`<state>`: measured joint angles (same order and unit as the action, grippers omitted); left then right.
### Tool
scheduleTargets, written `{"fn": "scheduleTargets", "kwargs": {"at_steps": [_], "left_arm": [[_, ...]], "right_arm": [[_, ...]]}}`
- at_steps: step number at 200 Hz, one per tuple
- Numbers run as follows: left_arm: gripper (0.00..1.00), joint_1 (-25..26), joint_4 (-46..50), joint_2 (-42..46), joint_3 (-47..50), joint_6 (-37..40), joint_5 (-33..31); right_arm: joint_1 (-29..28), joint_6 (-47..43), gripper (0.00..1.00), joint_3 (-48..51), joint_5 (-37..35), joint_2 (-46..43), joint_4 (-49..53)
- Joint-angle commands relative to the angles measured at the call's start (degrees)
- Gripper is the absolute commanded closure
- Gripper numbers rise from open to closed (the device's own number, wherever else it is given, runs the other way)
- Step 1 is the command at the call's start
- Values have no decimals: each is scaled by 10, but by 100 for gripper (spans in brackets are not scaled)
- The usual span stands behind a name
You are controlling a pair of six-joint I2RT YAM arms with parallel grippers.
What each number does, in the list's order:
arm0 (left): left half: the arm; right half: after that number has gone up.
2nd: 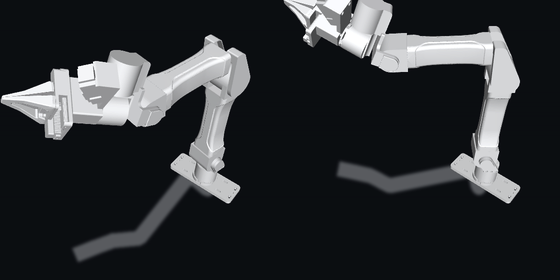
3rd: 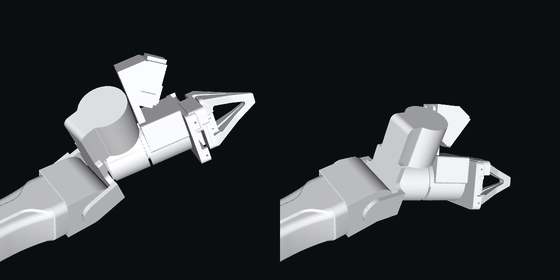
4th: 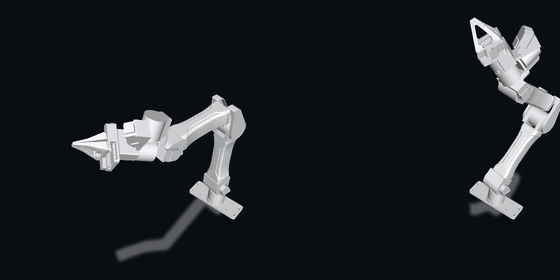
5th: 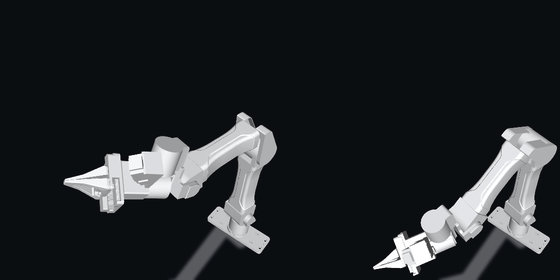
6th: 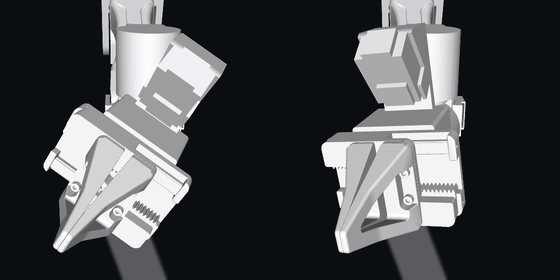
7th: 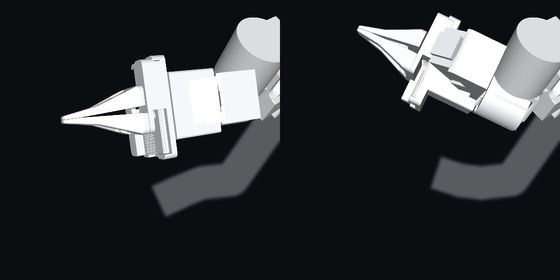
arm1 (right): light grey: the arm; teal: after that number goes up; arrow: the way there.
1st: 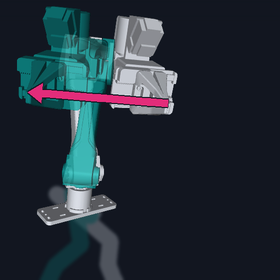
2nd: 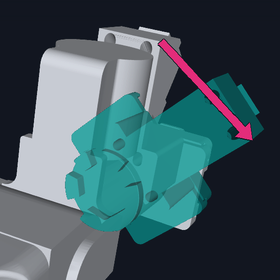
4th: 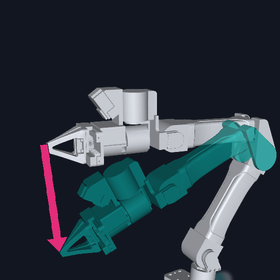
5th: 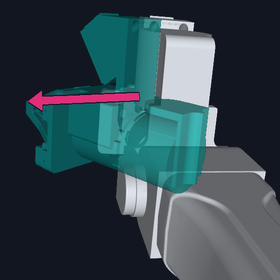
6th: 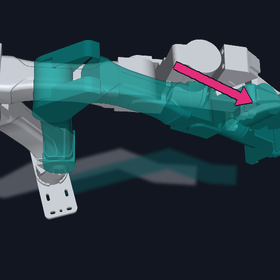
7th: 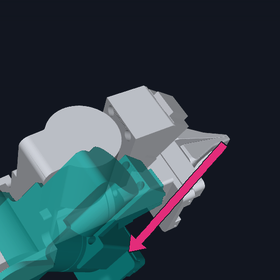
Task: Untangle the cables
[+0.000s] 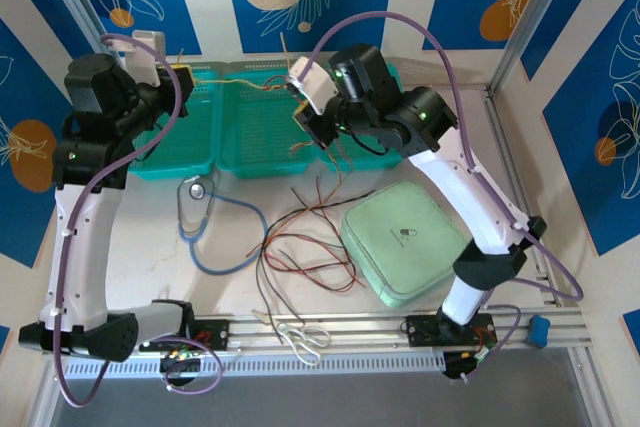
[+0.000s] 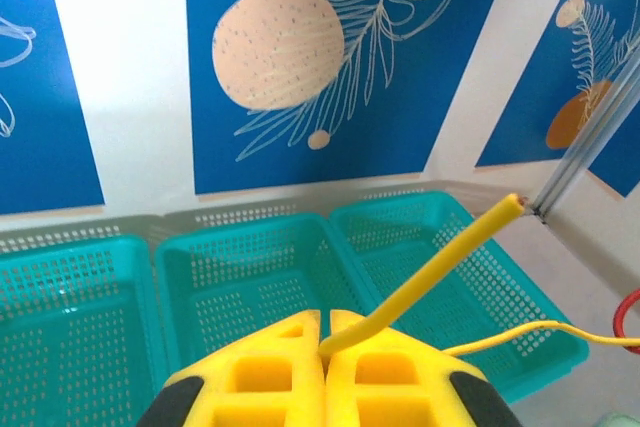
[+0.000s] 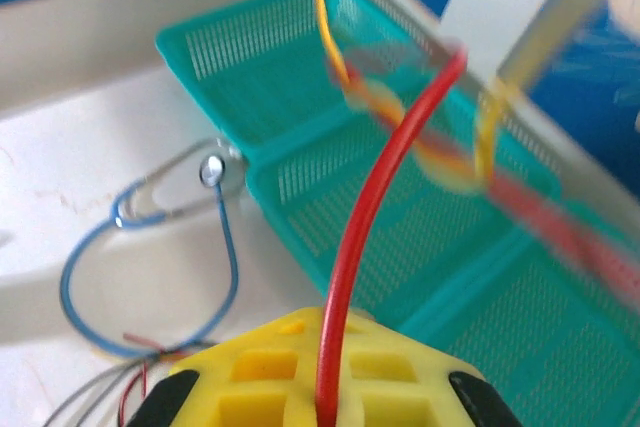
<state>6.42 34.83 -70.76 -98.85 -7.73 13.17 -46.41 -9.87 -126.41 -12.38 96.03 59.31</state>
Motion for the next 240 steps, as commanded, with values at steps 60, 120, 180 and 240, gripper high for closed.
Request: {"fn": "scheduleTargets", "kwargs": {"at_steps": [60,120,180,240], "left_arm": [[100,30,27,-29,-55,88,-44],[100,30,26,-43,-70,53,-12],[100,29,34,-64,-115,19,15],[100,29,28,-74,-140,-8,35]], "right_arm": [[22,-19,79,120,86,-100,-70],[86,98,66,411,284,-180,-420],[98,134,26,666,282,-249,-778],[99,131,22,768,296,-214,-967]]}}
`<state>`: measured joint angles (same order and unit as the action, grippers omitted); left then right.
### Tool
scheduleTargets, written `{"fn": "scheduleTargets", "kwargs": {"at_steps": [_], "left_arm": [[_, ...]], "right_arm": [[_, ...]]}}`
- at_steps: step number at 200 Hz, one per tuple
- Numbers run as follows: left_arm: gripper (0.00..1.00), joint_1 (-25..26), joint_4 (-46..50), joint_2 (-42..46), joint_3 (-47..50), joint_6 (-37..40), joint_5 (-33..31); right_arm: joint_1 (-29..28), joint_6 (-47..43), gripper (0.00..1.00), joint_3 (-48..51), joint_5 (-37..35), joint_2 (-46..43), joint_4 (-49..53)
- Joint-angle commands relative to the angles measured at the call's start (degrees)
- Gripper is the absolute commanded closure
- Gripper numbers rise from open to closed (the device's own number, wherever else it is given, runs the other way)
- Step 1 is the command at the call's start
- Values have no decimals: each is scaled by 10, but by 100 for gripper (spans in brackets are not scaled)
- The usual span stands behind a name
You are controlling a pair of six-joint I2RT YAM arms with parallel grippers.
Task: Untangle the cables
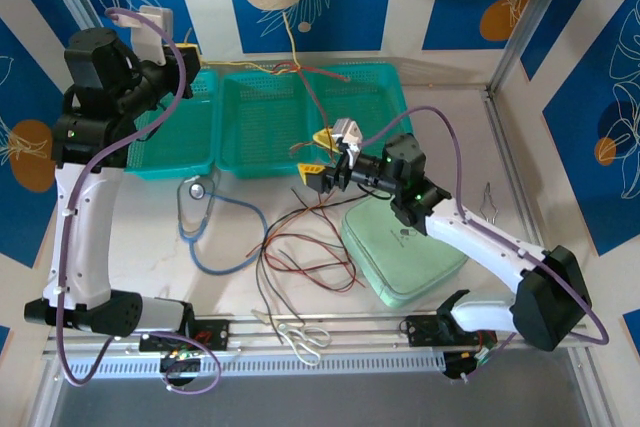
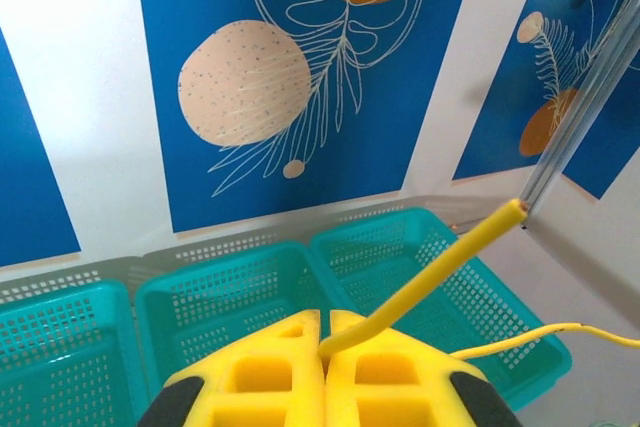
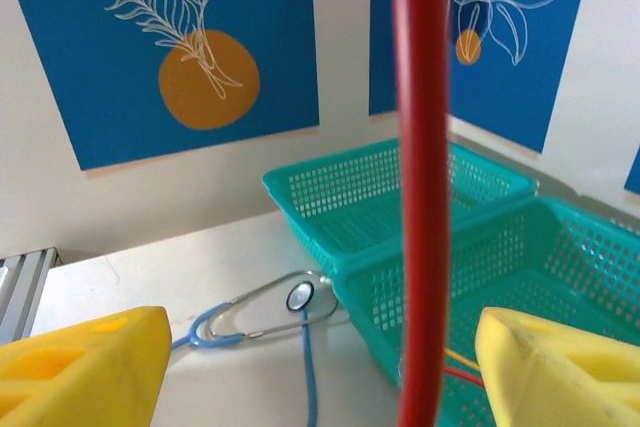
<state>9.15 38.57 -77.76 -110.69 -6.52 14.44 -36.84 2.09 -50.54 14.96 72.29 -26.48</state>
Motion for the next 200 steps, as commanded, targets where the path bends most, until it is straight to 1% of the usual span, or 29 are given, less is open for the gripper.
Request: {"fn": "scheduleTargets", "kwargs": {"at_steps": [1,11,23,30,38,56,63,70,73,85,90,93,107,109,112,118,122,132,139,146,162,175,185,200], "left_arm": [[100,2,-9,-4,-22,-21,23],[100,3,-5,-7,-31,-20,22],[100,2,6,-12,-47,-17,19],[100,2,14,-16,-57,-12,17],[100,2,21,-18,-66,-9,14],[100,2,30,-20,-78,-2,7],[100,2,32,-20,-79,1,6],[100,3,32,-20,-79,0,7],[100,3,32,-21,-78,1,7],[100,2,34,-22,-78,1,8],[100,2,35,-23,-77,0,9],[100,3,35,-23,-77,1,9],[100,2,38,-23,-77,0,9],[100,2,38,-23,-77,1,8],[100,2,39,-22,-77,1,8],[100,2,39,-22,-77,0,6],[100,3,39,-22,-76,0,7],[100,2,36,-22,-76,-1,8],[100,2,33,-22,-74,-3,9],[100,3,31,-22,-72,-5,10],[100,3,29,-25,-72,-8,14],[100,2,30,-25,-71,-10,15],[100,2,31,-24,-70,-10,13],[100,3,31,-23,-70,-8,9]], "right_arm": [[3,13,22,10,23,25,-112],[7,20,28,14,31,45,-131],[13,30,41,11,39,62,-132],[14,40,47,11,41,66,-136],[15,46,50,11,38,67,-133],[14,37,50,10,34,58,-107],[15,35,53,11,35,54,-101],[15,34,59,11,36,52,-96],[15,32,64,11,38,52,-94],[15,21,92,1,48,49,-68],[14,15,98,-5,53,47,-56],[14,13,100,-8,55,45,-50],[11,2,100,-19,58,37,-29],[11,1,98,-20,58,35,-26],[10,0,93,-22,57,33,-22],[10,-2,79,-22,55,28,-16],[10,-2,72,-21,53,25,-16],[10,-4,59,-16,50,18,-20],[10,-7,53,-16,49,16,-20],[10,-10,51,-19,50,16,-14],[9,-14,51,-26,59,19,-4],[7,-12,55,-25,64,20,-6],[2,-20,55,-28,67,19,13],[1,-22,52,-14,52,10,18]]}}
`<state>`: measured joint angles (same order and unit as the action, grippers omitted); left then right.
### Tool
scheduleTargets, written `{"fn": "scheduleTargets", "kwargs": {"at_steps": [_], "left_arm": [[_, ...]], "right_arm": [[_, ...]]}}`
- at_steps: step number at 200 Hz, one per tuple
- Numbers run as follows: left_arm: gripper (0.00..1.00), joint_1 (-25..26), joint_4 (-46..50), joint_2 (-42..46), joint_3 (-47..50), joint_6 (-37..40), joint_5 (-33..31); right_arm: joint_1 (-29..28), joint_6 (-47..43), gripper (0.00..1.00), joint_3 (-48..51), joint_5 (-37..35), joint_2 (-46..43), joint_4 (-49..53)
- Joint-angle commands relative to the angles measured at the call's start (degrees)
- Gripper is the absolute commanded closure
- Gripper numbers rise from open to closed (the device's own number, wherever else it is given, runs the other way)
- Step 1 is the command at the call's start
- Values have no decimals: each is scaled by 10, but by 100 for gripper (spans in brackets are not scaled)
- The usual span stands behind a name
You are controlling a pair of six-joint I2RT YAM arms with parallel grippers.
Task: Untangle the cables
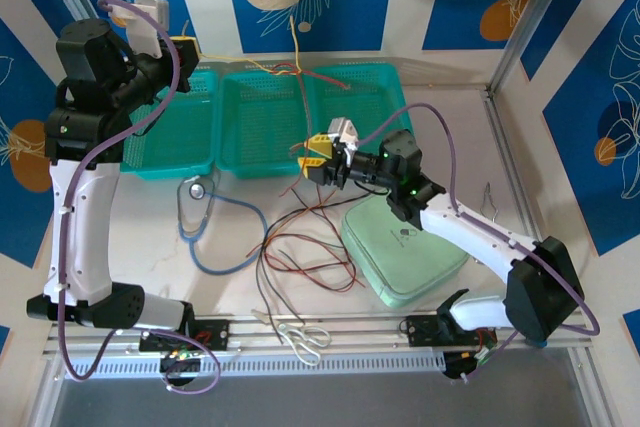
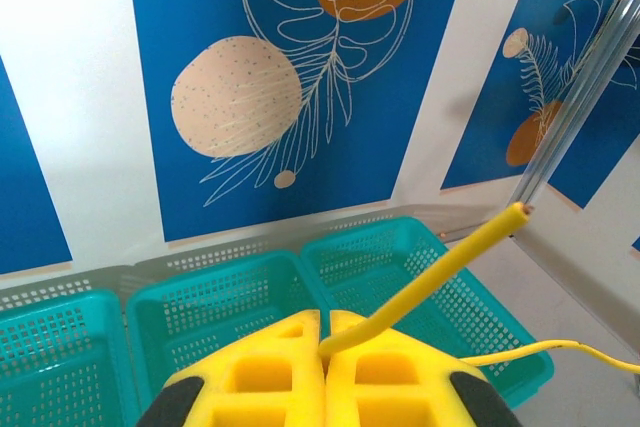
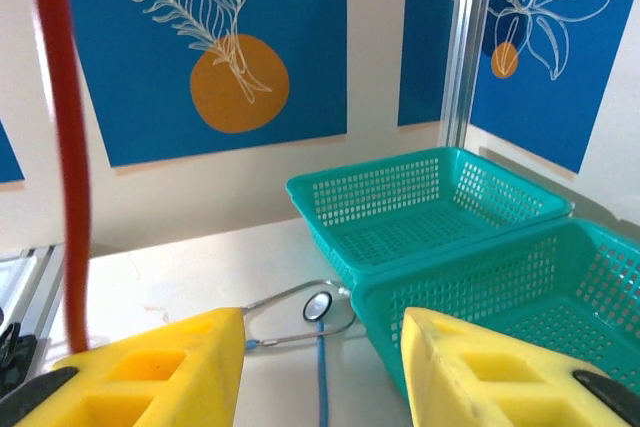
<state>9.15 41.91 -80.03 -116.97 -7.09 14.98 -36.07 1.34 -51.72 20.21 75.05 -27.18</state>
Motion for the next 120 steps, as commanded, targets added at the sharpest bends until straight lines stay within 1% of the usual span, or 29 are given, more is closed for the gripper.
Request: {"fn": "scheduleTargets", "kwargs": {"at_steps": [1,15,37,67,98,120], "left_arm": [[100,3,-2,0,-7,-2,4],[100,3,-3,1,-6,-3,5],[100,2,-6,1,-7,-5,9],[100,3,-7,-2,-7,-6,10],[100,3,-12,-6,-7,-16,16],[100,3,-13,-6,-7,-20,17]], "right_arm": [[-6,-14,52,-1,-1,-19,24],[6,-1,48,27,-15,-37,6],[30,10,43,45,-5,-64,17],[31,-6,38,42,12,-82,46],[23,1,35,20,29,-53,35],[19,15,38,0,42,-14,9]]}}
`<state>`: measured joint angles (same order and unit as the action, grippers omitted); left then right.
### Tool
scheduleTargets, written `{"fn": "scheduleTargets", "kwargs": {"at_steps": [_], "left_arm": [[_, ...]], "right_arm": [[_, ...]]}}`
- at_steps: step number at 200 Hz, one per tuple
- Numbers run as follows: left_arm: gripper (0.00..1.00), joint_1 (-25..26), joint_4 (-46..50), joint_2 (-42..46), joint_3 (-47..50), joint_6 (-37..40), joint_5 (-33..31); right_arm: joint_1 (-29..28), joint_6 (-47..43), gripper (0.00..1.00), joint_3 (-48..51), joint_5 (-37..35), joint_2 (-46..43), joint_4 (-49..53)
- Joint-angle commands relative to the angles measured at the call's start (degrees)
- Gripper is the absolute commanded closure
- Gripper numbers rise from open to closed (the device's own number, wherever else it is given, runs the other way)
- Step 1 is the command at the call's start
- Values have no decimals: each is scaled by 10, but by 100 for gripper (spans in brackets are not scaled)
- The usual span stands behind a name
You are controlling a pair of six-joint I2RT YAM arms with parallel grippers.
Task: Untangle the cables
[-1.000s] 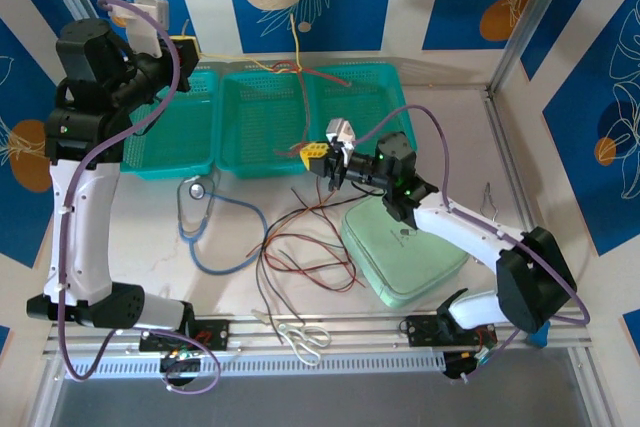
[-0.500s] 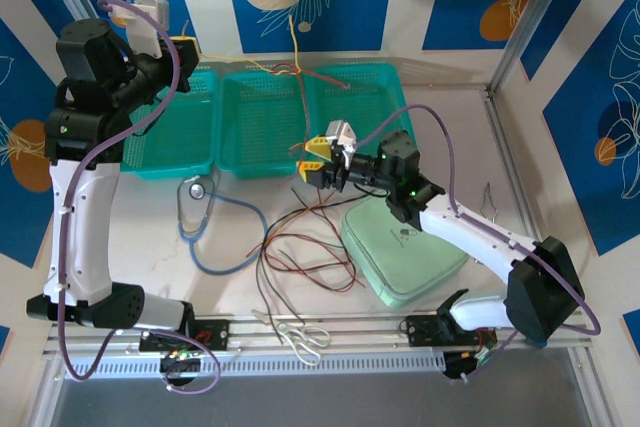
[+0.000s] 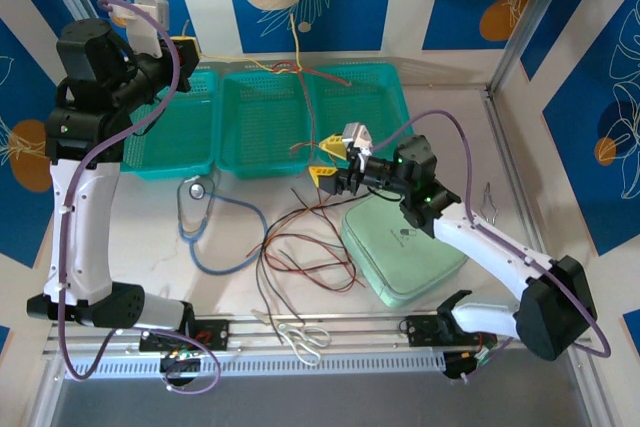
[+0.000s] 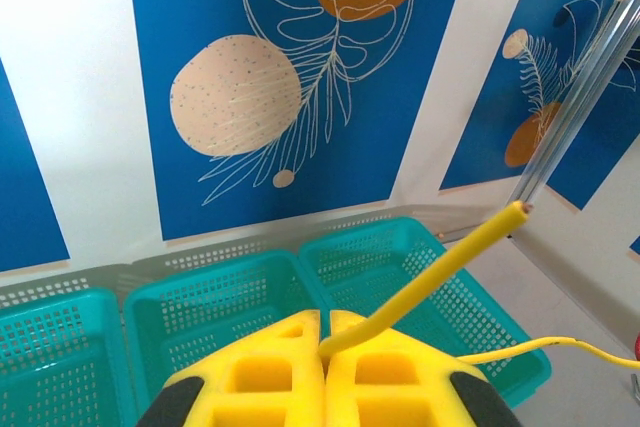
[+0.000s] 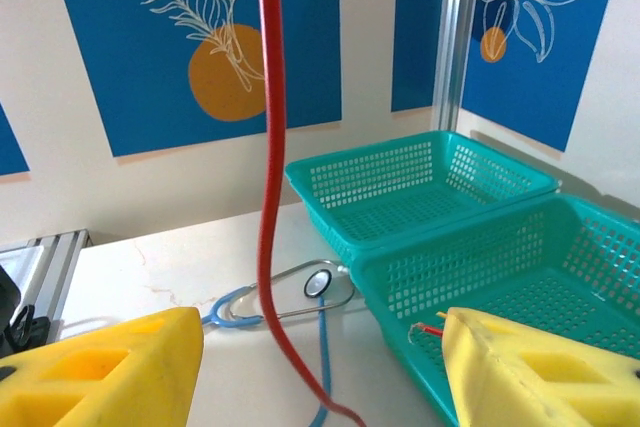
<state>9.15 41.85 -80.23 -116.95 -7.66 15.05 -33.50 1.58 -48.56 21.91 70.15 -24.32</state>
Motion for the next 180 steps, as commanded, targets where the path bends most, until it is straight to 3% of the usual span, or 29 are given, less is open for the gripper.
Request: {"fn": "scheduleTargets", "kwargs": {"at_steps": [1,23,47,55,125,180], "left_arm": [[100,3,-12,-4,-7,-14,17],[100,3,-12,-2,-7,-15,17],[100,3,-10,-1,-7,-11,14],[100,3,-7,0,-7,-7,14],[100,3,-12,3,10,30,10],[100,22,-4,5,25,92,1]], "right_arm": [[-6,14,38,-33,26,37,-21],[-14,28,47,-60,43,71,-31],[-18,22,90,-69,26,72,-28],[-17,20,100,-69,18,61,-23],[-20,-95,100,-142,-93,-89,249],[-41,-263,100,-315,-243,-60,485]]}}
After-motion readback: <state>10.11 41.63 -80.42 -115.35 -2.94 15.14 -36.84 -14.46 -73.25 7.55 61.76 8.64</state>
